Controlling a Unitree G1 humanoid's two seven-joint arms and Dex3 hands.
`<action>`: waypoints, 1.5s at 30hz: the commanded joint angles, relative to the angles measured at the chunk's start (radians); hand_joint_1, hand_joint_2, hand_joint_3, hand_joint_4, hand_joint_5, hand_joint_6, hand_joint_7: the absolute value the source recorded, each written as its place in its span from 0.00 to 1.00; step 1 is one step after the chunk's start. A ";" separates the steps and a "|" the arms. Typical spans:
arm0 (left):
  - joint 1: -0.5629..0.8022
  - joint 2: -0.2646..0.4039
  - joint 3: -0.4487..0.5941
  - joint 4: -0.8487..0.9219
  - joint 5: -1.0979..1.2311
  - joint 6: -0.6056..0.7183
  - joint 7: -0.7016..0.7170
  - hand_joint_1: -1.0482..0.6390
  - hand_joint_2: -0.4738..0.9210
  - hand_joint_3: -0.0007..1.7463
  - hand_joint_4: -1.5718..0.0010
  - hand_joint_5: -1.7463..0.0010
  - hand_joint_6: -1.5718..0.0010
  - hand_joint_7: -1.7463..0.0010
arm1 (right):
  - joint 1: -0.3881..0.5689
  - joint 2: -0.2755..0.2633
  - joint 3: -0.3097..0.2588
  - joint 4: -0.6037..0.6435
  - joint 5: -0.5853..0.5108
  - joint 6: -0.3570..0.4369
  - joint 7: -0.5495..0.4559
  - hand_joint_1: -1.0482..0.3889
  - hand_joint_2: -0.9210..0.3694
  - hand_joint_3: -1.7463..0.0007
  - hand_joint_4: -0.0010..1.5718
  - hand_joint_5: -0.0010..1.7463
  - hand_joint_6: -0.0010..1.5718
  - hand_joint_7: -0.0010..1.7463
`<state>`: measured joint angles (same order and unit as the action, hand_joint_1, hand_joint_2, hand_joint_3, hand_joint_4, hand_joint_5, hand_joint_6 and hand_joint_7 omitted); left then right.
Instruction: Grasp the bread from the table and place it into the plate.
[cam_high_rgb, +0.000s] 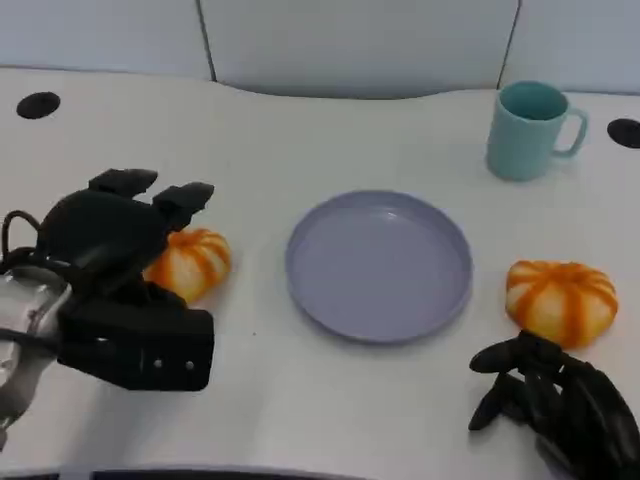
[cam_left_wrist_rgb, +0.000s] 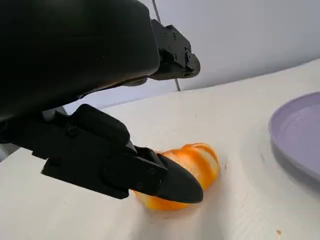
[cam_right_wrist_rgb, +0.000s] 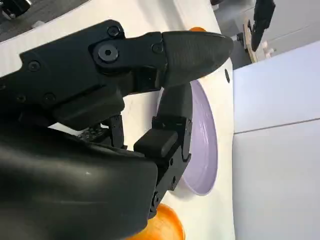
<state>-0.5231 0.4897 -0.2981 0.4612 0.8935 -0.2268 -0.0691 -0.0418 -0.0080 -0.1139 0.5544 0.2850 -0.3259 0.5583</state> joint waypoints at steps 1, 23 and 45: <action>-0.120 -0.026 -0.077 0.208 0.012 0.012 0.021 0.12 0.99 0.02 0.99 0.94 0.92 0.99 | 0.020 -0.006 -0.002 -0.017 0.005 0.006 0.000 0.44 0.00 0.78 0.38 0.89 0.40 0.64; -0.388 -0.217 -0.250 0.781 -0.053 0.104 0.086 0.15 0.97 0.00 1.00 1.00 0.97 1.00 | 0.042 -0.008 0.006 -0.060 0.001 0.047 -0.025 0.44 0.00 0.78 0.40 0.89 0.41 0.63; -0.422 -0.258 -0.318 0.887 -0.047 0.146 0.118 0.22 0.96 0.00 1.00 1.00 1.00 1.00 | 0.053 -0.011 0.005 -0.071 0.000 0.053 -0.024 0.45 0.00 0.78 0.40 0.88 0.41 0.62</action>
<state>-0.9362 0.2319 -0.6039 1.3382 0.8488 -0.0840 0.0447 -0.0068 -0.0074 -0.1079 0.4946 0.2842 -0.2907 0.5431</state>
